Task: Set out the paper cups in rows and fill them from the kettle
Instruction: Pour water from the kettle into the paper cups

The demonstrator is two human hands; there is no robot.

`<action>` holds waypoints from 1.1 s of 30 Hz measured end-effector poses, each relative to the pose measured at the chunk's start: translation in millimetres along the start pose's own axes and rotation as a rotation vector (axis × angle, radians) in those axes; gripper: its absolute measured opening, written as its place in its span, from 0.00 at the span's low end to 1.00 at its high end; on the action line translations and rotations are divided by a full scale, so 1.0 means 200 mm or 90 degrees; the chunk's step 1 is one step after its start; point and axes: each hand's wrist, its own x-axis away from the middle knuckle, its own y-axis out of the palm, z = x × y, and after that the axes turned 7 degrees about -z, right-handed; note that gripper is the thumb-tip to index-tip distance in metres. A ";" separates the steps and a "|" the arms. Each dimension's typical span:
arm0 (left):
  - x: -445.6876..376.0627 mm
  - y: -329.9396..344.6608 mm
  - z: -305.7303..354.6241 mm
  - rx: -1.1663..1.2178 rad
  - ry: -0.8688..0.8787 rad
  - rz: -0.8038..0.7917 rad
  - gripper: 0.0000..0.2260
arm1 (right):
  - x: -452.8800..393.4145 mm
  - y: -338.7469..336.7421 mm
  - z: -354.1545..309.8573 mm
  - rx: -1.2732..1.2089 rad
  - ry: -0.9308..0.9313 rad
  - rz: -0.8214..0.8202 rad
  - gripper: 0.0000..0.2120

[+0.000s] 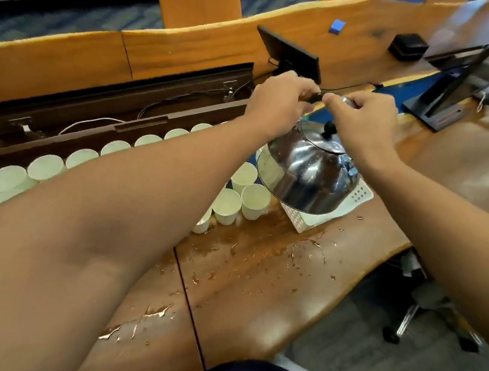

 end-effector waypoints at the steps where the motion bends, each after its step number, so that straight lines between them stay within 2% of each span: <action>1: -0.03 0.02 0.02 -0.007 0.001 0.002 0.13 | -0.01 -0.01 0.03 -0.003 0.007 0.006 0.27; 4: -0.10 0.13 0.07 0.015 -0.020 0.014 0.12 | -0.06 -0.02 0.13 0.000 0.024 0.032 0.25; 6: -0.13 0.22 0.08 0.048 -0.084 0.011 0.15 | -0.09 -0.04 0.19 0.009 0.048 0.054 0.24; 12: -0.17 0.50 0.05 0.141 -0.206 -0.094 0.16 | -0.15 0.00 0.42 -0.003 0.096 0.046 0.25; 16: -0.17 0.68 0.03 0.207 -0.262 -0.211 0.29 | -0.15 0.07 0.57 -0.039 0.116 0.005 0.24; 20: -0.13 0.82 0.01 0.309 -0.300 -0.250 0.45 | -0.17 0.14 0.70 -0.102 0.139 -0.027 0.22; 26: -0.16 0.95 0.02 0.239 -0.358 -0.214 0.55 | -0.25 0.21 0.83 -0.191 0.196 -0.113 0.25; 31: -0.14 0.95 0.00 0.156 -0.351 -0.150 0.56 | -0.28 0.20 0.81 -0.287 0.229 -0.160 0.25; 33: -0.13 0.96 -0.01 0.154 -0.345 -0.145 0.55 | -0.27 0.20 0.81 -0.321 0.256 -0.165 0.19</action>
